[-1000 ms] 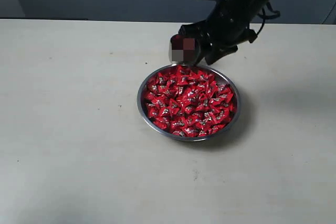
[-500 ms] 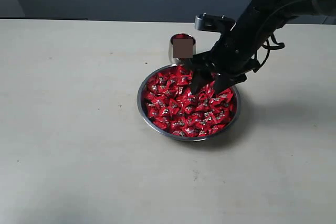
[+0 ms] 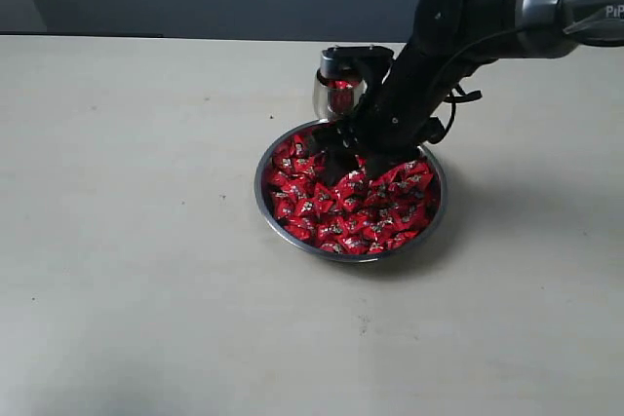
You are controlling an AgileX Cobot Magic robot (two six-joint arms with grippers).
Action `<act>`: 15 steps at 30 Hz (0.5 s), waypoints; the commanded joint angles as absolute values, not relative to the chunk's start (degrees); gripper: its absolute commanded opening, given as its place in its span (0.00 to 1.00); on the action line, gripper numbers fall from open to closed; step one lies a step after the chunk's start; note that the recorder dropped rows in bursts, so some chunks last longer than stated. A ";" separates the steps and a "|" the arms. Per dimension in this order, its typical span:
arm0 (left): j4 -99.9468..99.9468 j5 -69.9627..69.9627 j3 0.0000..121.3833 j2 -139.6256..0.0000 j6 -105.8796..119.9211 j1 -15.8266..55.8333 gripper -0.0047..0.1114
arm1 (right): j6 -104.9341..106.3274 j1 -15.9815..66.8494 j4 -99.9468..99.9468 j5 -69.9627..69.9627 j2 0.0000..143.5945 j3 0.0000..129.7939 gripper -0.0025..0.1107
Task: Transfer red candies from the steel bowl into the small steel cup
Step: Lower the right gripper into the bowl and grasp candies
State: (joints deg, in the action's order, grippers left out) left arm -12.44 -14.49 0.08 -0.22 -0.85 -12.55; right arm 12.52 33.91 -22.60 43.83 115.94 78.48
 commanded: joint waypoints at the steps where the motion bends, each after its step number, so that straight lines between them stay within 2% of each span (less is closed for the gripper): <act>1: -12.71 -13.86 0.00 0.00 -1.07 -12.39 0.04 | 11.30 33.95 -20.61 42.51 117.46 78.22 0.54; 5: -12.71 -13.86 0.00 0.00 -1.07 -12.39 0.04 | 10.86 33.95 -20.81 42.04 119.30 78.22 0.50; 8: -12.71 -13.86 0.00 0.00 -1.07 -12.39 0.04 | 10.24 33.95 -20.81 39.78 119.69 78.22 0.38; 13: -12.71 -13.86 0.00 0.00 -1.07 -12.39 0.04 | 9.29 33.95 -20.81 40.18 118.45 79.06 0.03; 15: -12.71 -13.86 0.00 0.00 -1.07 -12.39 0.04 | 9.16 33.95 -20.81 40.44 117.17 79.06 0.02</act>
State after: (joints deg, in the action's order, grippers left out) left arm -12.44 -14.49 0.08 -0.22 -0.85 -12.55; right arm 9.44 33.91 -21.13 40.25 119.20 78.60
